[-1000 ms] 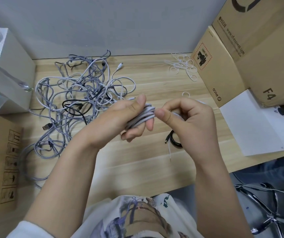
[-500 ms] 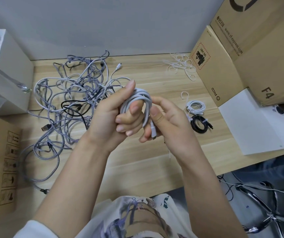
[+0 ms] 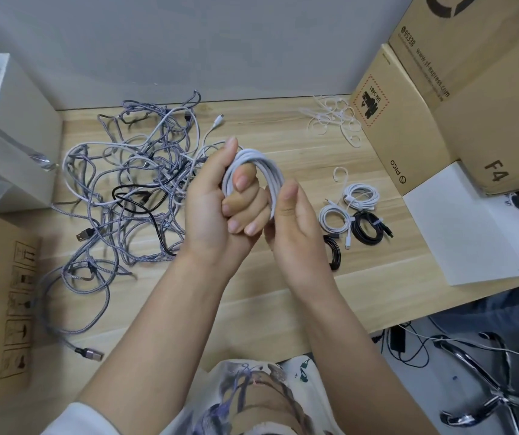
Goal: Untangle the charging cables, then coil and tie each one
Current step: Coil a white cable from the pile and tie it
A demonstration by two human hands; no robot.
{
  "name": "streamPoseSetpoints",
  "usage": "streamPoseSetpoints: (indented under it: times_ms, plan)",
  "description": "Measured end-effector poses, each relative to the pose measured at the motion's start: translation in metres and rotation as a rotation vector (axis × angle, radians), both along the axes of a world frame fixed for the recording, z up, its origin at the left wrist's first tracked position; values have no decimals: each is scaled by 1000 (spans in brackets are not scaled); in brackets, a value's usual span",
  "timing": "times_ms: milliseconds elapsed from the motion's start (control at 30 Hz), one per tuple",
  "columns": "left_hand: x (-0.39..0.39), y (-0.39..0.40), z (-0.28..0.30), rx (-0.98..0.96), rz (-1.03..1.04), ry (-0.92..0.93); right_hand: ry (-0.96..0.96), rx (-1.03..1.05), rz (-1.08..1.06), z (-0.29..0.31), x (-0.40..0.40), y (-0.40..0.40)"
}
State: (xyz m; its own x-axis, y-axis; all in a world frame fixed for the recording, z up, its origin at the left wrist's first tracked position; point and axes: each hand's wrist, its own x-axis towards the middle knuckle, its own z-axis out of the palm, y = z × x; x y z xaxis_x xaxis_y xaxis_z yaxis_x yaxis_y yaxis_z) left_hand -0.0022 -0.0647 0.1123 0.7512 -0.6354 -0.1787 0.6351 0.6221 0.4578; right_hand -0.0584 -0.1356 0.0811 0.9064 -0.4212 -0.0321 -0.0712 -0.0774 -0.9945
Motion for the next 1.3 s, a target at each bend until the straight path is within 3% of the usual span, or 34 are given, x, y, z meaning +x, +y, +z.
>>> streamPoseSetpoints:
  times_ms: [133,333,567,700,833,1100,1300]
  plan:
    - [-1,-4,-5,119,72,33,-15,-232,-17,-10,4,-5]
    - [-2,-12,-11,388,185,-67,51,-447,5,-21,12,-15]
    - [17,-7,-13,382,-135,-126,37,-72,106,-25,16,-30]
    - [20,-7,-14,393,-185,-197,14,-82,110,-24,20,-36]
    - [24,-7,-26,539,-164,-351,-21,-225,99,-15,21,-54]
    - [38,1,-22,423,-306,-142,6,-223,516,0,33,-88]
    - [47,-2,-32,457,-529,-99,112,-453,677,-9,62,-115]
